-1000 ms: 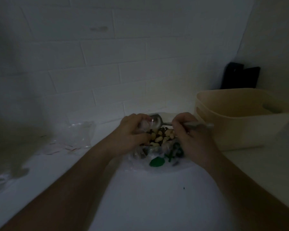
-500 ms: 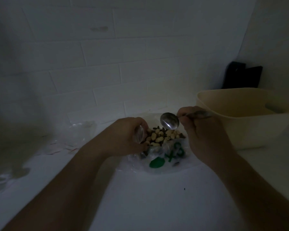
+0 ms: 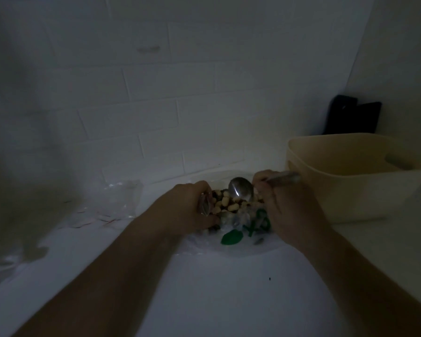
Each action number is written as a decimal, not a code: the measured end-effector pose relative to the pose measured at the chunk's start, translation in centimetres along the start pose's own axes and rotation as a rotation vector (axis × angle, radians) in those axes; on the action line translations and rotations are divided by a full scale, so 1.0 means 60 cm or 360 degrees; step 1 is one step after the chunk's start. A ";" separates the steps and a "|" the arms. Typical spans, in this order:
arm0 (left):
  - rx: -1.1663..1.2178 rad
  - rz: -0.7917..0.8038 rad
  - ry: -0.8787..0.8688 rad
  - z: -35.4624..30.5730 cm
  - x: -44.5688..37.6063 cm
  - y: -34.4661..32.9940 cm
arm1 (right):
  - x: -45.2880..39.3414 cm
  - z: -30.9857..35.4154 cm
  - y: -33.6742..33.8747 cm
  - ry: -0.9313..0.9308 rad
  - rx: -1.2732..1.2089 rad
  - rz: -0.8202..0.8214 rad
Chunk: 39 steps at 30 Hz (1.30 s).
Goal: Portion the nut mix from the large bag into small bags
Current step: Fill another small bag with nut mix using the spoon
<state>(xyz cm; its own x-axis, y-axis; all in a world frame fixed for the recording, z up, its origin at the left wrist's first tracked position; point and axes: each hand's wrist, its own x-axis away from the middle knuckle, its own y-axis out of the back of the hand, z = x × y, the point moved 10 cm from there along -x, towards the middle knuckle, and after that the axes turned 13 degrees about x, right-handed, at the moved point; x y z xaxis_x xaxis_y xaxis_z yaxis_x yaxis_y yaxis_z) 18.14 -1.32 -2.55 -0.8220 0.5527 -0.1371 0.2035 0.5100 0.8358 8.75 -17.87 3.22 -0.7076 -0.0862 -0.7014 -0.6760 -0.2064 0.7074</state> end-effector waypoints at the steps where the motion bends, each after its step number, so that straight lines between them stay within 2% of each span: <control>1: 0.0004 -0.0029 0.0002 -0.001 0.000 0.000 | 0.000 0.007 0.004 -0.0001 0.0001 -0.0006; 4: 0.0055 -0.0187 -0.0022 -0.006 0.000 0.006 | 0.005 0.024 -0.003 -0.0020 -0.0125 0.0027; 6: 0.0166 -0.0315 -0.0042 -0.007 0.000 0.011 | 0.006 0.014 -0.012 -0.0153 -0.0204 0.0070; 10: 0.0584 -0.0376 0.0041 0.001 -0.003 0.003 | 0.011 -0.012 -0.028 -0.0411 -0.0388 0.0156; 13: 0.0765 -0.0267 0.0073 -0.002 -0.002 0.001 | 0.015 -0.029 -0.035 -0.0574 -0.0517 0.0157; 18: 0.0293 0.0135 0.0168 0.011 0.006 0.006 | 0.026 -0.059 -0.051 -0.0885 -0.0776 0.0202; 21: 0.0458 0.0210 0.0238 0.018 0.011 0.014 | 0.031 -0.072 -0.054 -0.1022 -0.0960 0.0172; 24: 0.0786 0.0081 0.0192 0.010 0.011 0.031 | 0.029 -0.078 -0.047 -0.1066 -0.1102 0.0109; 28: 0.0737 -0.0164 0.0021 -0.008 0.008 0.055 | 0.020 -0.080 -0.021 -0.1053 -0.1306 -0.0024; 33: 0.0517 -0.0273 -0.0108 -0.030 0.011 0.050 | 0.009 -0.083 0.019 -0.0892 -0.1049 -0.0085; 39: 0.0444 -0.0232 -0.0067 -0.039 0.007 0.011 | 0.007 -0.099 0.039 -0.0815 -0.0769 -0.0158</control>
<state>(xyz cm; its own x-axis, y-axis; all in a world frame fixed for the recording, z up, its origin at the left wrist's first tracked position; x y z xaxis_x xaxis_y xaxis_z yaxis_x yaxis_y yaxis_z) 16.69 -2.29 -0.82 -0.8319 0.4840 -0.2715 0.2276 0.7438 0.6285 8.11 -24.16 4.05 -0.7355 0.3997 -0.5470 -0.6591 -0.6091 0.4411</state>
